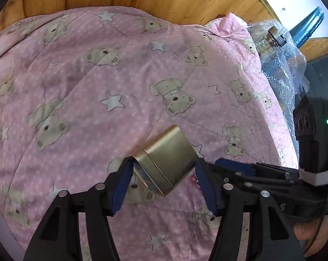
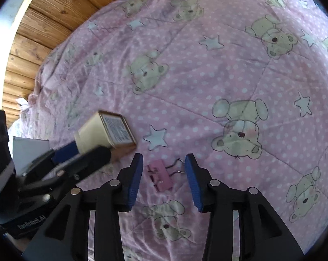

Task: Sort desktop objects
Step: 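Grasp the gold metal box with the left tool while the right tool grasps the pink binder clip, then lift and carry the gold box and clip over the JIAYE box with both tools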

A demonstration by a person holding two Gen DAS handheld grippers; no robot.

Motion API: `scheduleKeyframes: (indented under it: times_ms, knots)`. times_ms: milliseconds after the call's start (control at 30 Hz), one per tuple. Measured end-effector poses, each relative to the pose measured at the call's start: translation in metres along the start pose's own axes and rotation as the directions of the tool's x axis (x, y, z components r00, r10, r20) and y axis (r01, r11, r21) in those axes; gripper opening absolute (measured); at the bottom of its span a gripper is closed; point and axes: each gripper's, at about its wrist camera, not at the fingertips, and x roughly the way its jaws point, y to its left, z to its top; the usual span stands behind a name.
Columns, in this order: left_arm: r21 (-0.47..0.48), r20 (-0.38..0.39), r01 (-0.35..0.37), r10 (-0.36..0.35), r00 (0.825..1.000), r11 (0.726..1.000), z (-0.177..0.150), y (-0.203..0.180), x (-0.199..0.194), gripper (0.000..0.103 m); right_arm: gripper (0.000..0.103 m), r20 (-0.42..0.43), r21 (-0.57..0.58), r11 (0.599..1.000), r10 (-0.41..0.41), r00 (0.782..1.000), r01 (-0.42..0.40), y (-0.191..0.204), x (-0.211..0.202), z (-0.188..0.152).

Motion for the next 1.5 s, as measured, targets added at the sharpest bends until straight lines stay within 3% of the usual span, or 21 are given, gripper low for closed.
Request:
scheduleKeyframes:
  times_ms: [200, 300, 500, 667, 833, 1500]
  knots:
    - [-0.027, -0.007, 0.063, -0.063, 0.998, 0.998, 0.0, 0.008, 0.009, 0.07, 0.042, -0.007, -0.002, 1.0, 0.0, 1.0, 0.0, -0.004, 0.0, 0.0]
    - [-0.053, -0.005, 0.057, -0.057, 0.998, 0.997, -0.001, 0.009, 0.007, 0.07, 0.045, -0.019, -0.014, 1.0, 0.008, 1.0, -0.008, -0.003, 0.0, -0.001]
    - [-0.231, -0.005, 0.108, -0.112, 0.994, 0.967, 0.003, 0.019, 0.003, 0.07, 0.048, -0.029, -0.063, 0.998, 0.003, 1.0, -0.005, 0.004, 0.002, -0.007]
    - [-0.253, -0.075, -0.003, -0.016, 0.997, 0.967, 0.008, 0.01, 0.017, 0.073, 0.048, -0.024, -0.084, 0.996, -0.007, 1.0, 0.005, 0.006, 0.002, -0.01]
    - [-0.282, -0.071, -0.026, 0.006, 0.997, 0.959, 0.004, 0.012, 0.013, 0.063, 0.036, -0.02, -0.103, 0.994, -0.029, 0.999, 0.027, 0.006, 0.001, -0.012]
    - [-0.346, -0.016, 0.001, -0.007, 1.0, 0.938, -0.027, 0.029, -0.037, 0.059, 0.035, 0.01, -0.113, 0.993, -0.028, 1.0, 0.029, 0.014, -0.022, -0.029]
